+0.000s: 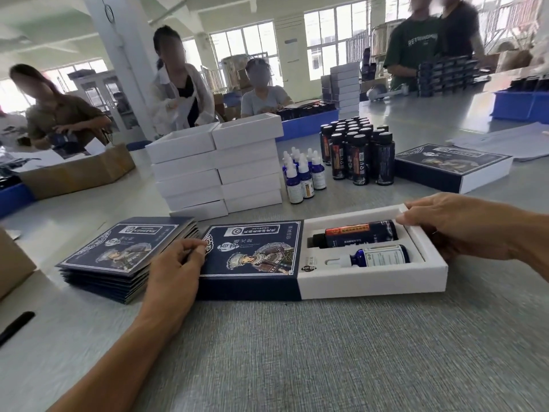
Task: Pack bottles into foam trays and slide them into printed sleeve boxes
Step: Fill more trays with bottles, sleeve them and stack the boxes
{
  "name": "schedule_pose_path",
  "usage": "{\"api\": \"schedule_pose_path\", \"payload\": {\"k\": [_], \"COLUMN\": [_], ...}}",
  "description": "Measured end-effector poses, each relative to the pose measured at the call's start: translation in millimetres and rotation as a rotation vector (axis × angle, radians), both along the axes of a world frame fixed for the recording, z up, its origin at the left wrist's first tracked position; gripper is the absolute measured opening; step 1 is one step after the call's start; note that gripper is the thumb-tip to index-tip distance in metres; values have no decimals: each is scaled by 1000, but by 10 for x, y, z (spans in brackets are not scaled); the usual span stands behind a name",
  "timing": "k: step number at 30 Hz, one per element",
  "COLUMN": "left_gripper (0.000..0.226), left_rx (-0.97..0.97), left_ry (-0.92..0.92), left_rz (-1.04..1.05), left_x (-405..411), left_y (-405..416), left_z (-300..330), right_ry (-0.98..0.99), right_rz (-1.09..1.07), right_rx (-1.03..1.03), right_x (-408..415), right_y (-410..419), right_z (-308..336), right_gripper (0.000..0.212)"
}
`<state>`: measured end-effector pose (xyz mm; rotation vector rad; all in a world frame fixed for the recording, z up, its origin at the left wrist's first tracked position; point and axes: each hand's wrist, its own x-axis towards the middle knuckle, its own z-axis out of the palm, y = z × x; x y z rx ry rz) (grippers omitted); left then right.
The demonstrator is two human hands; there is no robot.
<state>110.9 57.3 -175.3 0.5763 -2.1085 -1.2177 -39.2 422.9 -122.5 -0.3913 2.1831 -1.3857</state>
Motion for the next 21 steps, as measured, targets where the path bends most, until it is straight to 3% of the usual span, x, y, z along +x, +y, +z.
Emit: {"api": "schedule_pose_path", "payload": {"k": [2, 6, 11, 16, 21], "left_gripper": [10, 13, 9, 26, 35], "left_rx": [-6, -114, -156, -150, -175], "left_ry": [-26, -36, -110, -148, -176], "left_rz": [-1, 33, -29, -33, -11], "left_x": [2, 2, 41, 62, 72], "left_y": [6, 34, 43, 88, 155], "left_z": [4, -21, -17, 19, 53], "right_ry": [88, 385, 258, 280, 161], "right_rz": [-27, -77, -174, -160, -122], "right_rx": [74, 446, 349, 266, 104], "right_x": [44, 67, 91, 147, 182], "right_y": [-63, -134, -122, -219, -245], "right_z": [12, 5, -23, -67, -48], "right_gripper": [31, 52, 37, 30, 19]}}
